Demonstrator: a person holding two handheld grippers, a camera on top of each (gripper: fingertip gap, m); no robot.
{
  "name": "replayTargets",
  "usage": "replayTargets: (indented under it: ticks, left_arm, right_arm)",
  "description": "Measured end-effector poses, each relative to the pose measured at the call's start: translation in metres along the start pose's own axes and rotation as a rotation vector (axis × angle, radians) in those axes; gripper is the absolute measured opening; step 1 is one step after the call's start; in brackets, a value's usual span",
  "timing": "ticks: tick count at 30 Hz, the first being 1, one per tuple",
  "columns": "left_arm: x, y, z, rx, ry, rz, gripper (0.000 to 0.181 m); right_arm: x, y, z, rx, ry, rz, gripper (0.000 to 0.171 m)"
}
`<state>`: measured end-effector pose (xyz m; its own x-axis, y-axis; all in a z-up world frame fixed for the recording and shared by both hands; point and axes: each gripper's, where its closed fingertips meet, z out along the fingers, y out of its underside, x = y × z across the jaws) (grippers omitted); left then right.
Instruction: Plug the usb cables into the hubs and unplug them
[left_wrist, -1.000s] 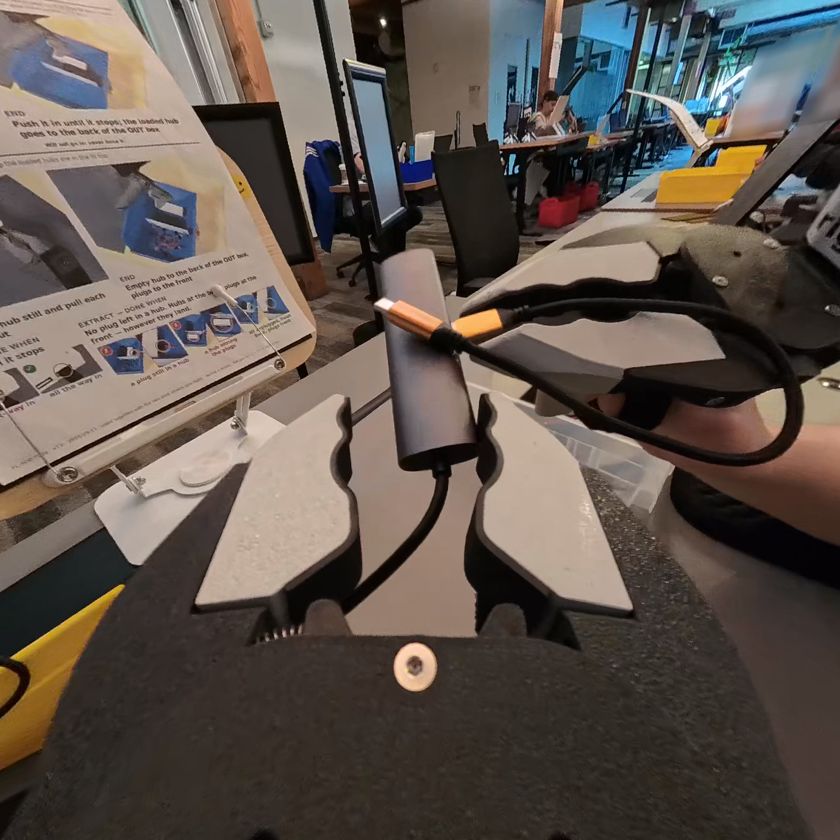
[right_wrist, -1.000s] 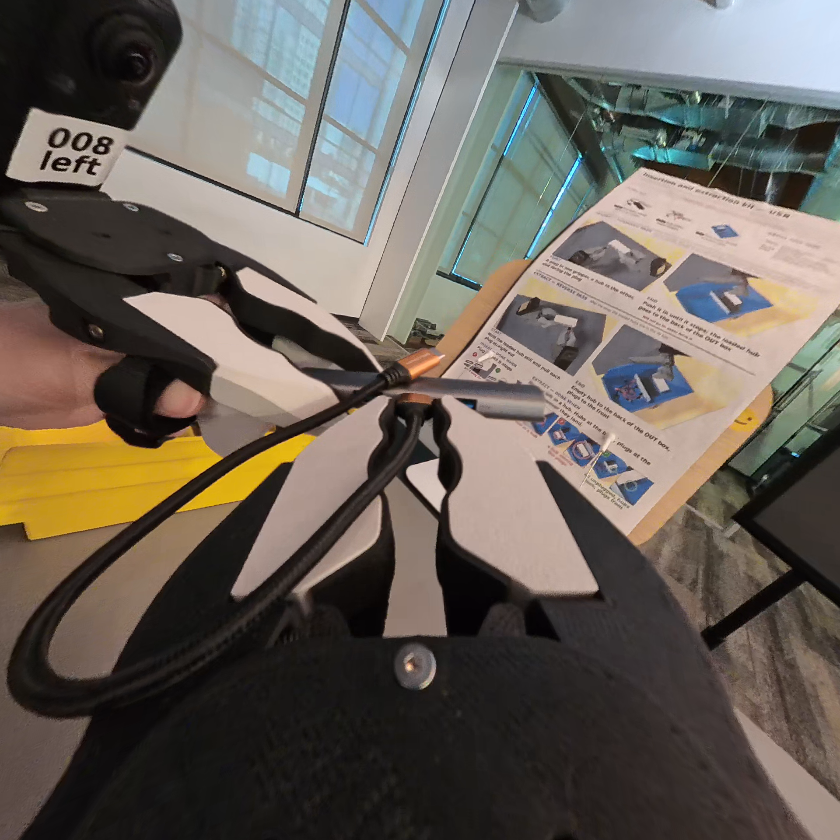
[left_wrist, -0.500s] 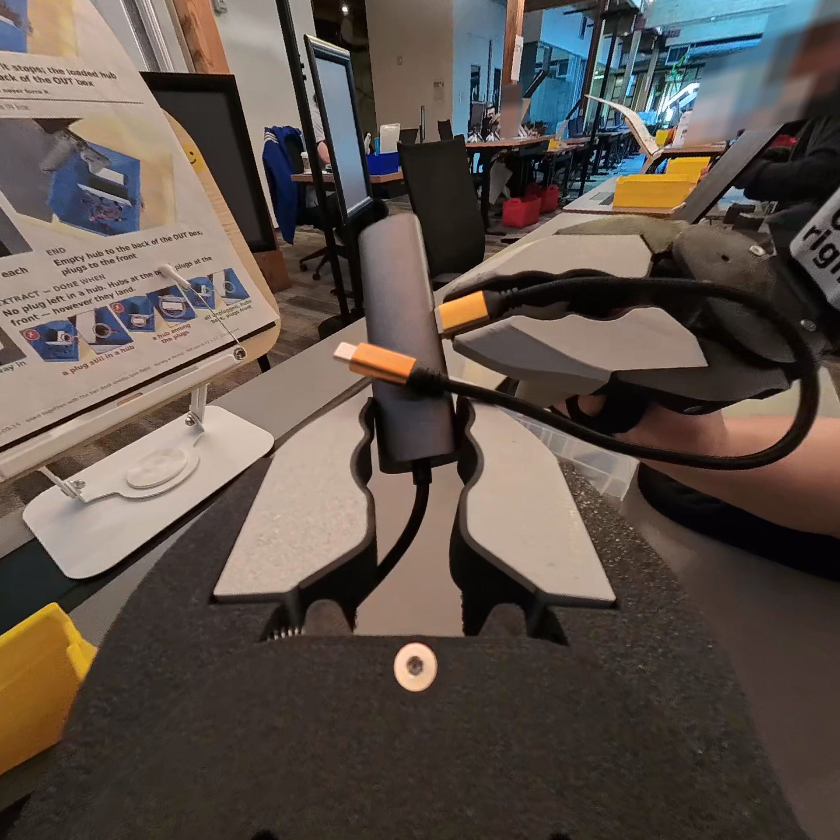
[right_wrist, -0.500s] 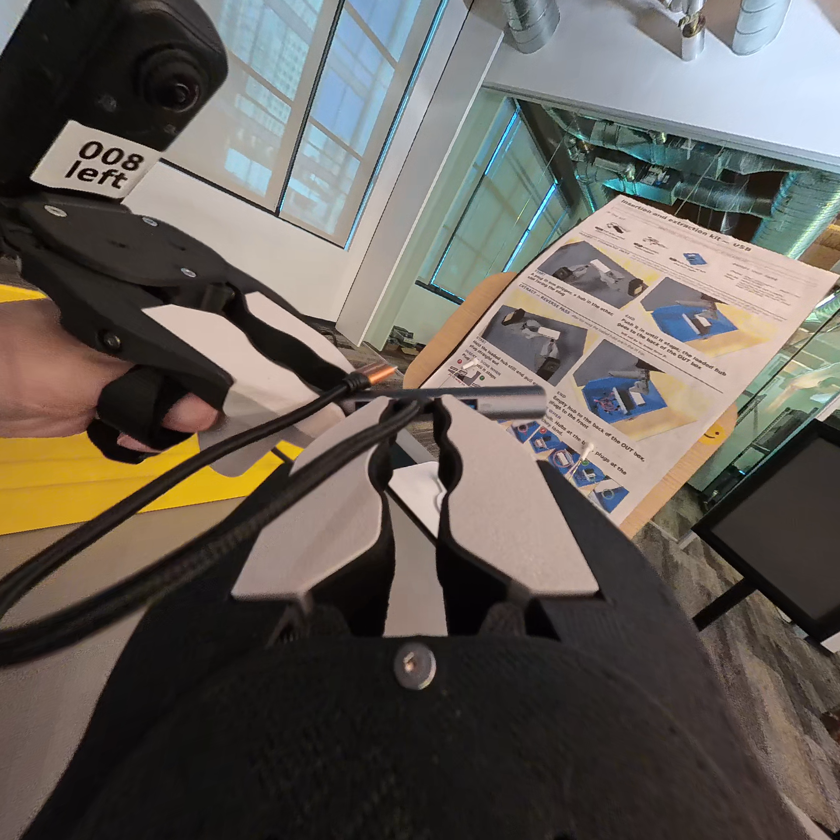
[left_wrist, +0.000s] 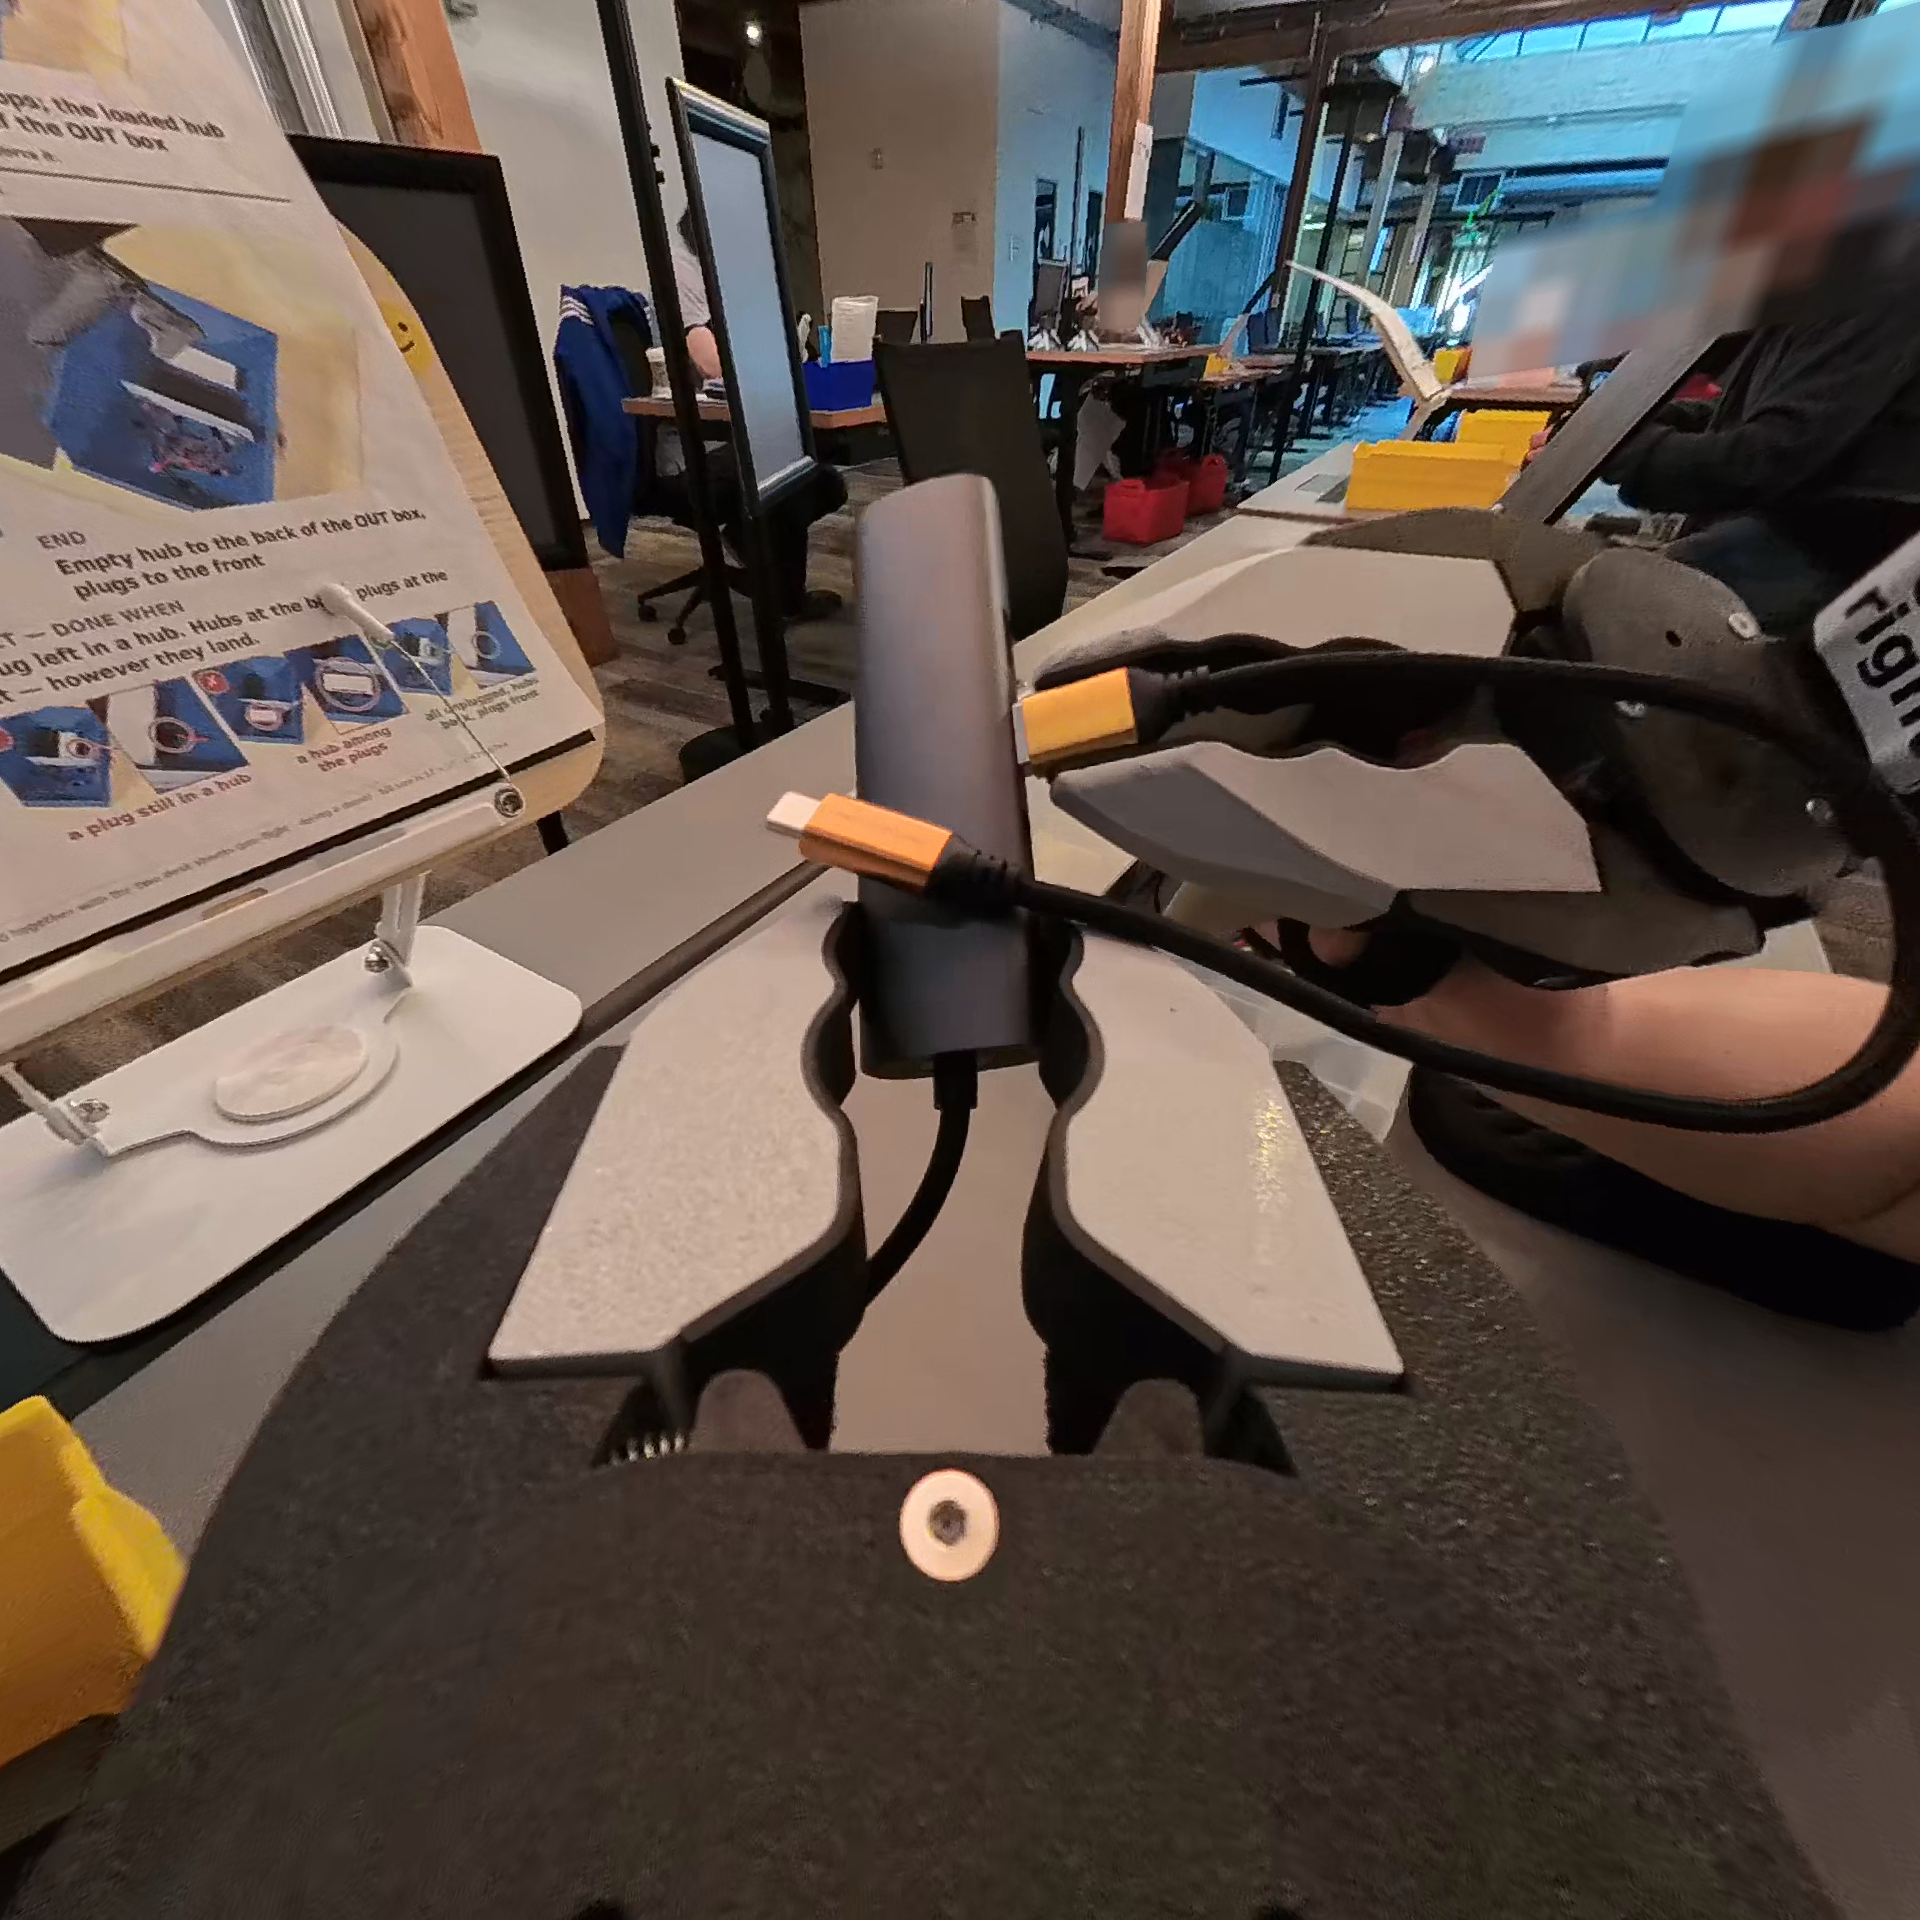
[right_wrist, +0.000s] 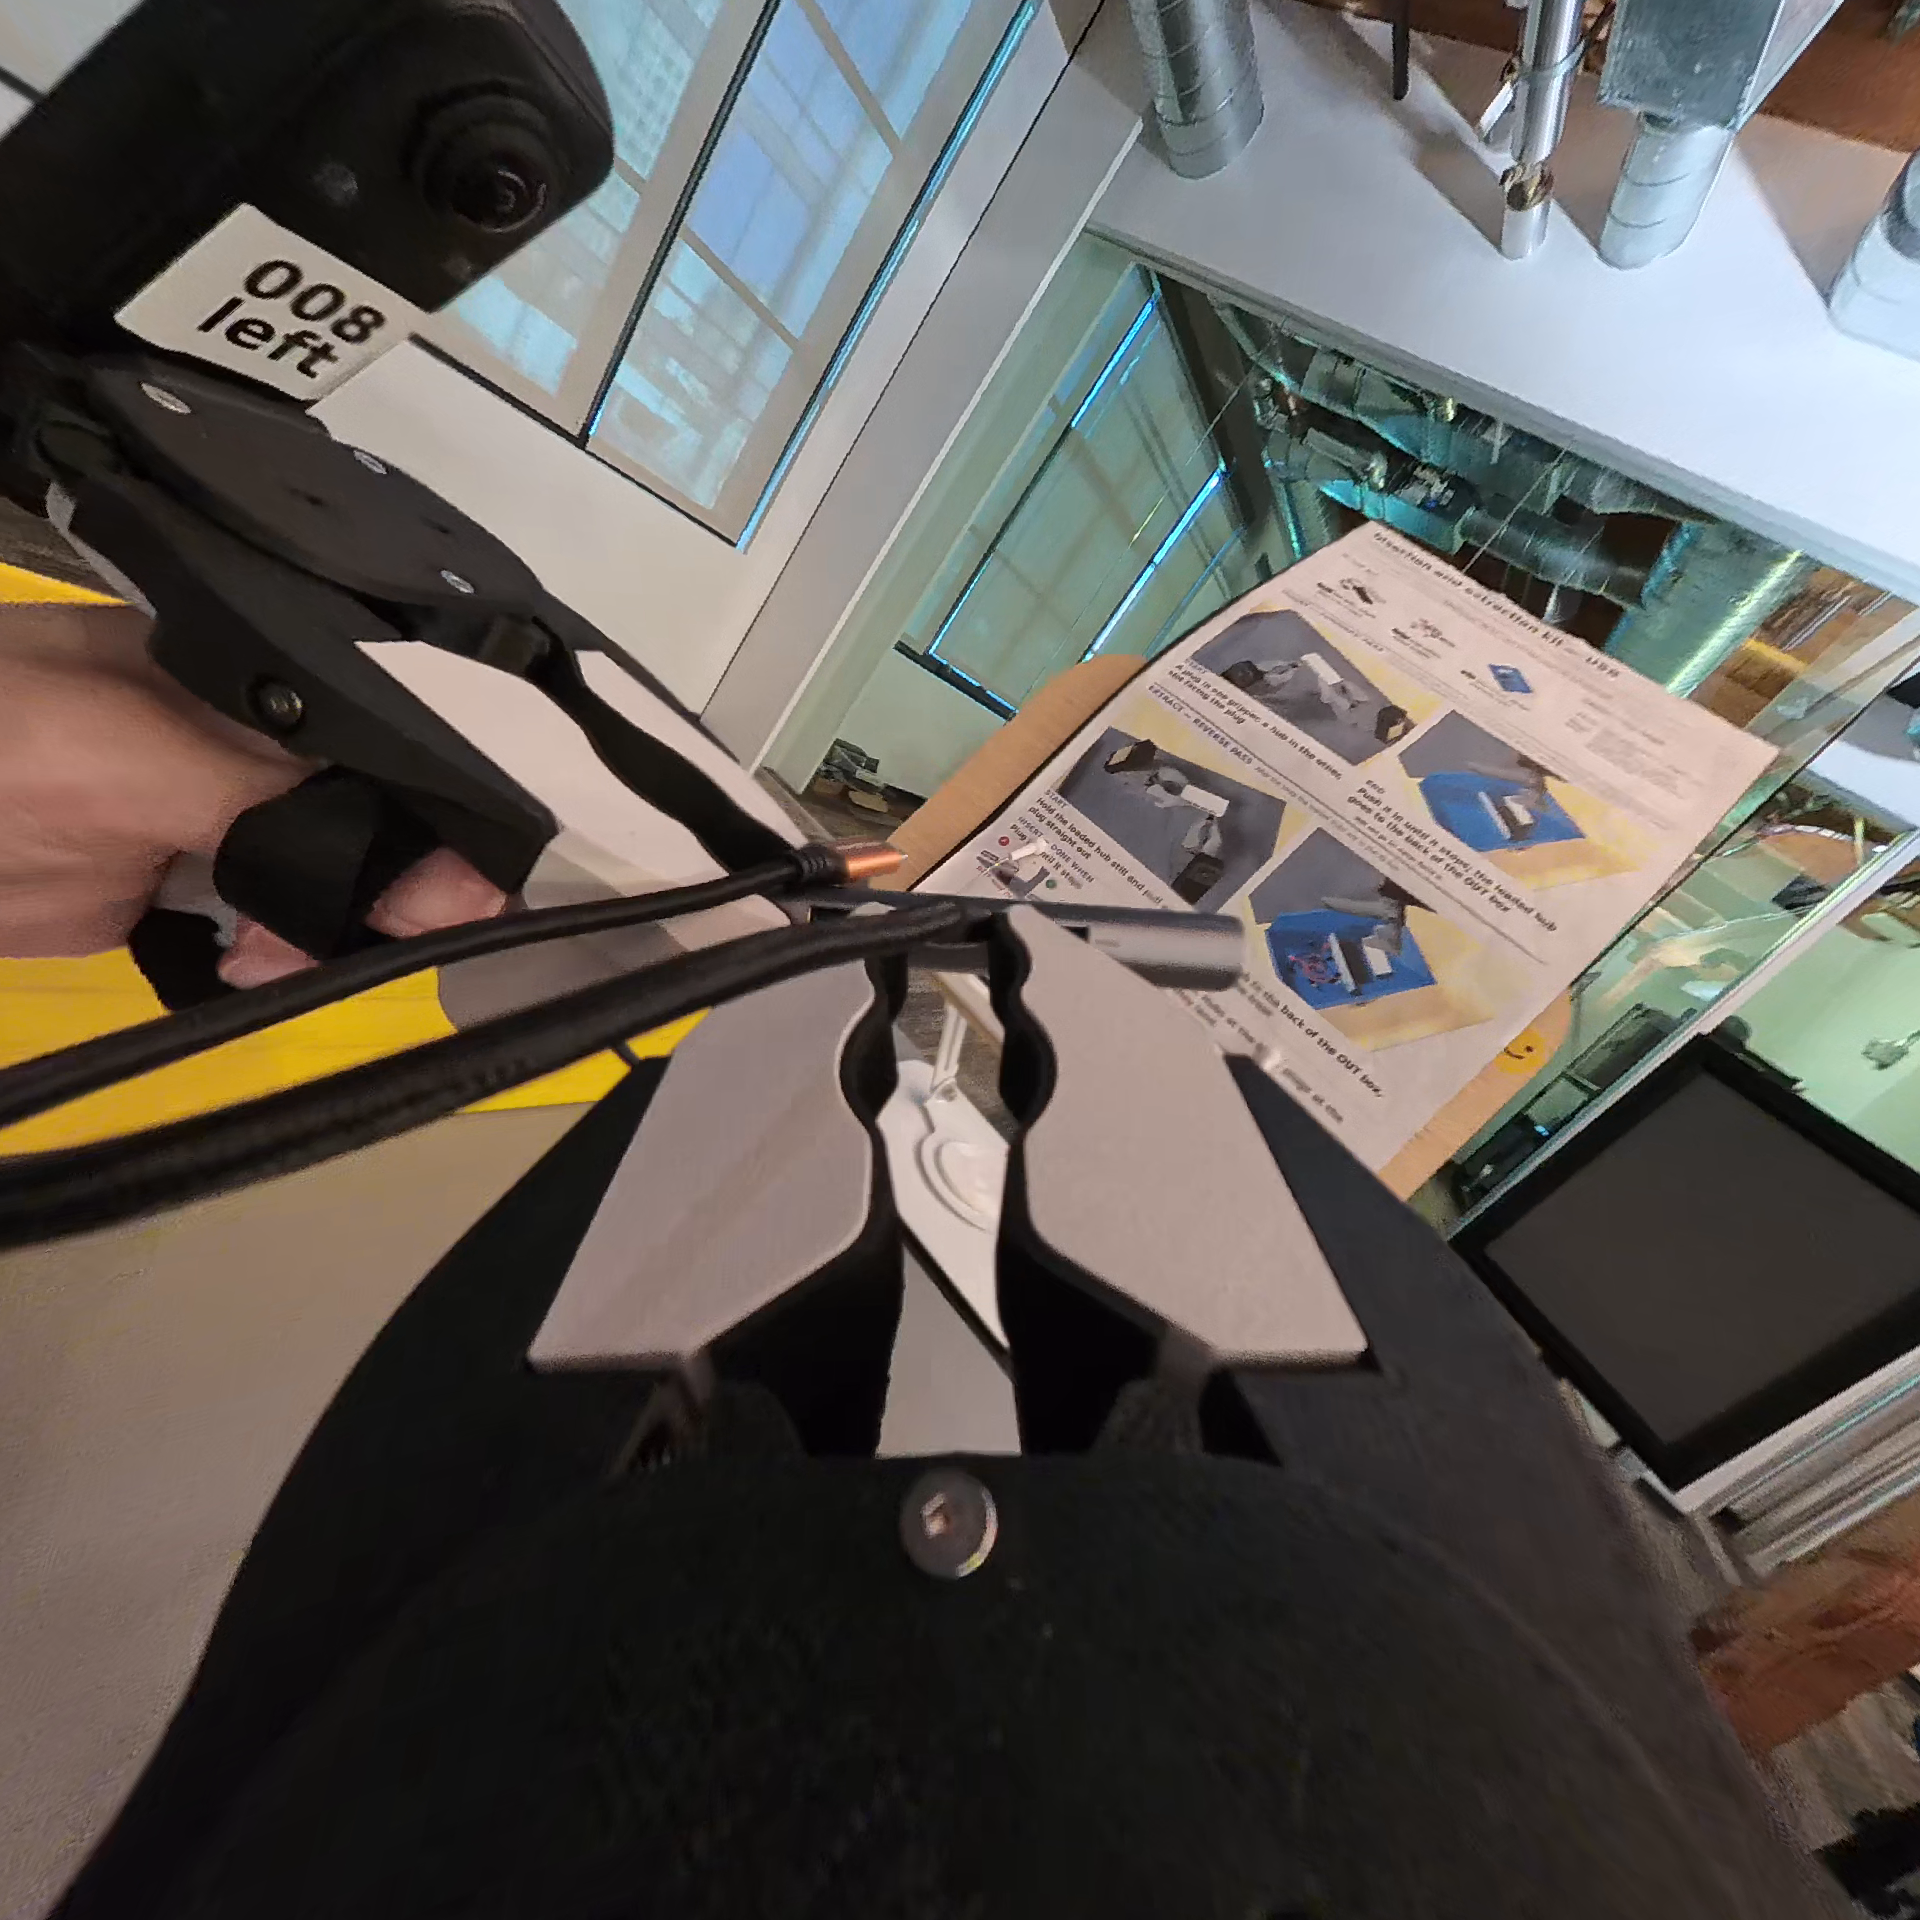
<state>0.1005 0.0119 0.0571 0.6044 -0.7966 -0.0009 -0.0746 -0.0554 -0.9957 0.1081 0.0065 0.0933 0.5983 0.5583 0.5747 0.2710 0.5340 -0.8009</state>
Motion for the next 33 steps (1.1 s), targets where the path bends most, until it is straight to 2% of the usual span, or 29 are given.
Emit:
replayTargets:
  ticks: [6, 8, 12, 21, 33]
  left_arm:
    - [0.001, -0.011, -0.005, 0.043, -0.062, 0.140, 0.032]
    - [-0.005, -0.012, -0.008, 0.019, -0.129, 0.227, 0.032]
    - [-0.004, -0.019, -0.012, 0.008, -0.235, 0.378, 0.032]
    - [-0.003, -0.017, -0.011, -0.023, -0.267, 0.417, 0.032]
    - [-0.017, -0.037, -0.015, 0.036, -0.332, 0.378, 0.032]
  right_arm:
    - [0.001, -0.008, -0.002, 0.034, 0.016, -0.038, 0.015]
    - [0.001, -0.006, 0.000, -0.014, 0.013, -0.055, 0.016]
    - [0.002, -0.012, -0.002, 0.001, 0.037, -0.034, 0.016]
    - [0.002, -0.005, 0.002, -0.086, 0.024, 0.010, 0.016]
    - [0.012, -0.024, 0.015, -0.026, 0.116, 0.008, 0.016]
